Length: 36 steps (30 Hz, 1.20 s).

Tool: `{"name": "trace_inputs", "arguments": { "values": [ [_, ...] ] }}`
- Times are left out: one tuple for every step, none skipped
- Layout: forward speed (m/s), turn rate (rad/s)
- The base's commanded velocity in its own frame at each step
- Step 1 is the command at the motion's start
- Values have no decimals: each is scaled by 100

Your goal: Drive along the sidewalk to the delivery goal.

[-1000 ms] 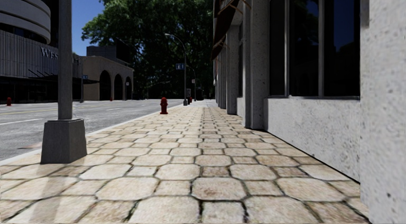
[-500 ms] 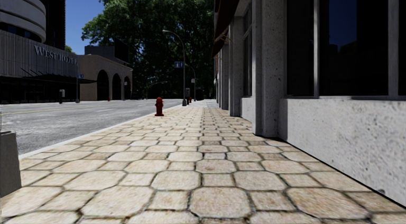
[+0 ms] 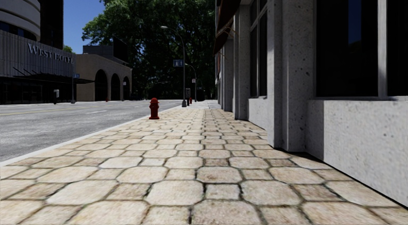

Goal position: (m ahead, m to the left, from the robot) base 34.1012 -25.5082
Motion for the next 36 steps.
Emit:
{"name": "trace_inputs", "arguments": {
  "values": [
    [200,0],
    [200,0],
    [200,0],
    [200,0],
    [200,0],
    [200,0],
    [200,0],
    [200,0],
    [200,0],
    [200,0],
    [200,0],
    [200,0],
    [200,0],
    [200,0],
    [200,0],
    [200,0],
    [200,0],
    [200,0],
    [200,0],
    [200,0],
    [200,0],
    [200,0],
    [200,0],
    [200,0],
    [200,0],
    [200,0],
    [200,0],
    [200,0],
    [200,0],
    [200,0],
    [200,0],
    [200,0],
    [200,0],
    [200,0],
    [200,0],
    [200,0]
  ]
}}
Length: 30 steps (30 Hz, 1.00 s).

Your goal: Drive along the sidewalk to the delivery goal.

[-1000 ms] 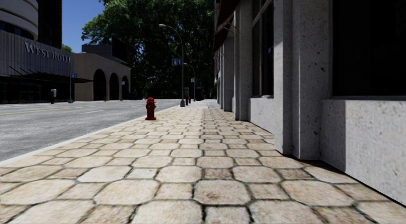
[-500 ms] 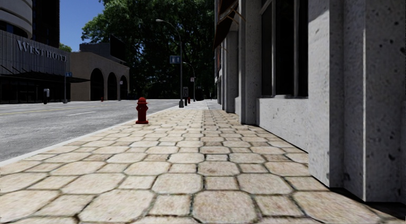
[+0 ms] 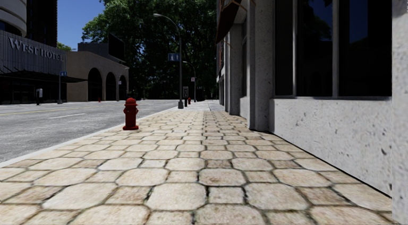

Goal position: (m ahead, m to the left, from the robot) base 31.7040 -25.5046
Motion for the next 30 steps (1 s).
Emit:
{"name": "trace_inputs", "arguments": {
  "values": [
    [200,0],
    [200,0],
    [200,0],
    [200,0],
    [200,0],
    [200,0],
    [200,0],
    [200,0],
    [200,0],
    [200,0],
    [200,0],
    [200,0],
    [200,0],
    [200,0],
    [200,0],
    [200,0],
    [200,0],
    [200,0],
    [200,0],
    [200,0],
    [200,0],
    [200,0],
    [200,0],
    [200,0],
    [200,0],
    [200,0],
    [200,0],
    [200,0],
    [200,0],
    [200,0]
  ]
}}
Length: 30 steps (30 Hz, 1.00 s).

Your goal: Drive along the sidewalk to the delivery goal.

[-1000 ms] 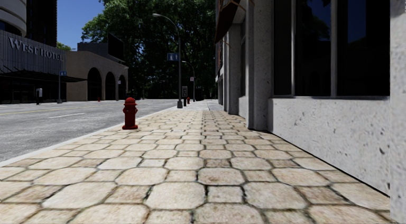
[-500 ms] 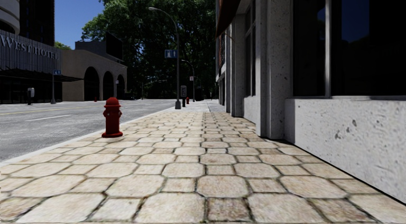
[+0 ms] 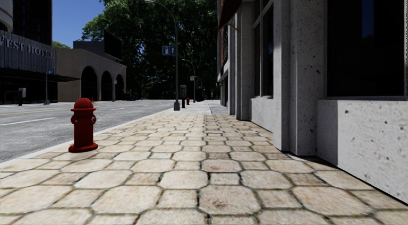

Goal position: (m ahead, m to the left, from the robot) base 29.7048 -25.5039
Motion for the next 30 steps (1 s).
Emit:
{"name": "trace_inputs", "arguments": {
  "values": [
    [200,0],
    [200,0],
    [200,0],
    [200,0],
    [200,0],
    [200,0],
    [200,0],
    [200,0],
    [200,0],
    [200,0],
    [200,0],
    [200,0],
    [200,0],
    [200,0],
    [200,0],
    [200,0],
    [200,0],
    [200,0],
    [200,0],
    [200,0],
    [200,0],
    [200,0],
    [200,0],
    [200,0],
    [200,0],
    [200,0],
    [200,0],
    [200,0],
    [200,0],
    [200,0]
  ]
}}
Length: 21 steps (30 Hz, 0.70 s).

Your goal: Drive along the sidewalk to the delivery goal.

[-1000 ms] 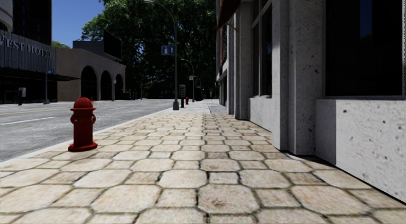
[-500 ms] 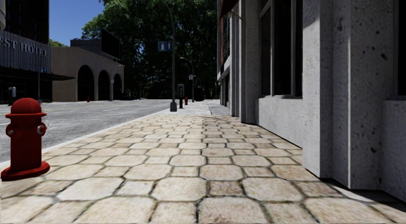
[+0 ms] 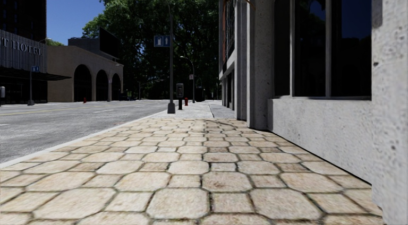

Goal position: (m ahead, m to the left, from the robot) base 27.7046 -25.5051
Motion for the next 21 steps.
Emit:
{"name": "trace_inputs", "arguments": {
  "values": [
    [200,0],
    [200,0],
    [200,0],
    [200,0],
    [200,0],
    [200,0],
    [200,0],
    [200,0],
    [200,0],
    [200,0],
    [200,0],
    [200,0],
    [200,0],
    [200,0],
    [200,0],
    [200,0],
    [200,0],
    [200,0],
    [200,0],
    [200,0],
    [200,0]
  ]
}}
